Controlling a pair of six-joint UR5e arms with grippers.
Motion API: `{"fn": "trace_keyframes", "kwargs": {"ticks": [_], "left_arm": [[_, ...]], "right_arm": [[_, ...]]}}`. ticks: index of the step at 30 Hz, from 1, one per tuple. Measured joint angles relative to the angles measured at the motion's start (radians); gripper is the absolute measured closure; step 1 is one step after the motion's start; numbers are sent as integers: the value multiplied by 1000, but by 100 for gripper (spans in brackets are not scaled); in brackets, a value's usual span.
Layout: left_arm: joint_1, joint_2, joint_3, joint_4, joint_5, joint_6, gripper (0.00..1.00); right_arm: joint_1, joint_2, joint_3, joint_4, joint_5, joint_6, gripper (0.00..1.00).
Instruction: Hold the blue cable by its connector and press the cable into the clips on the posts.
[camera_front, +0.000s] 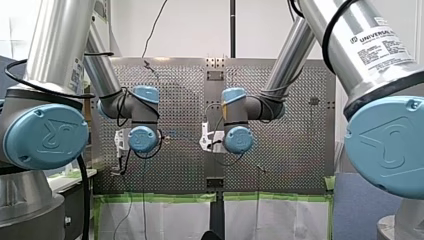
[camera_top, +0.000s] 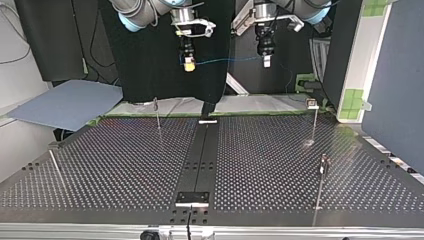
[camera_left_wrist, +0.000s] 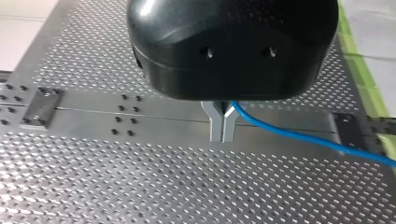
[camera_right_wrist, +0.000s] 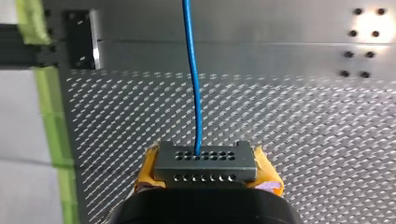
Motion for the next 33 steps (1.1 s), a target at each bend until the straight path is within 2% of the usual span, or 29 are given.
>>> {"fn": "trace_keyframes", "kwargs": {"ticks": [6, 16, 23, 27, 30, 33], "left_arm": [[8, 51, 30, -50, 15, -10, 100], [26, 132, 49, -131, 4, -26, 100], [40, 191, 56, -151, 2, -31, 100], [47, 211, 68, -153, 2, -32, 100], [51, 220, 82, -164, 1, -35, 100], [56, 225, 99, -179, 0, -39, 100]], "right_arm": [[-13, -51, -27, 25, -34, 0, 100], [-35, -139, -47, 41, -66, 3, 100], [-55, -198, -56, 42, -106, 3, 100], [-69, -234, -68, 40, -139, 3, 100], [-76, -246, -81, 42, -160, 3, 100], [-81, -232, -104, 48, -176, 3, 100]]}}
